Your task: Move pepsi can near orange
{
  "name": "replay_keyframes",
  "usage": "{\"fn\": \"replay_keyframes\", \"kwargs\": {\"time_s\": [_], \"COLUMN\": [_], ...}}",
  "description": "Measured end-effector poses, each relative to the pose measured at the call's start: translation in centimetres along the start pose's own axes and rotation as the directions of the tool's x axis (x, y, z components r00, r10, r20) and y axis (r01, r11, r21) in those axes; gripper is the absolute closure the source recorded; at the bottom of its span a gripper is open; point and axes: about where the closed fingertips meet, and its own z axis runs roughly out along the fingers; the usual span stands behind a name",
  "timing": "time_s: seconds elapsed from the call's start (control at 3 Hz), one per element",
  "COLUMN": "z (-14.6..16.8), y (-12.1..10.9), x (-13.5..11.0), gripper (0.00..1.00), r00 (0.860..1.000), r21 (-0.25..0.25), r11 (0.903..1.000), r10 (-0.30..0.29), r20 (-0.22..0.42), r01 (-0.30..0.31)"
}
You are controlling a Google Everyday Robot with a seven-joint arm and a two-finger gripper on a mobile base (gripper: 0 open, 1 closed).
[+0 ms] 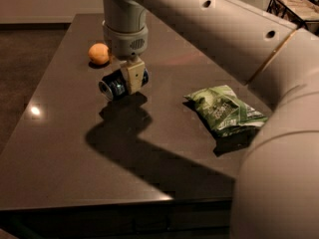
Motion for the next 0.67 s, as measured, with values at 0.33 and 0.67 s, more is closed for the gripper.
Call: {"fn": "replay_keyframes", "kwargs": {"time_s": [0.33,0.67], "z": [0.3,0.8], "y": [-2.5,-4.7], "x": [2.6,4.9], "gripper": [1.00,1.00], "r00": [0.999,0.995], "r21": [0.020,0.058], "r11": [0.9991,0.9938], "r10": [0.037,0.096], "r20": [-0.017,-0.010], "r01": [-0.037,-0.095]}}
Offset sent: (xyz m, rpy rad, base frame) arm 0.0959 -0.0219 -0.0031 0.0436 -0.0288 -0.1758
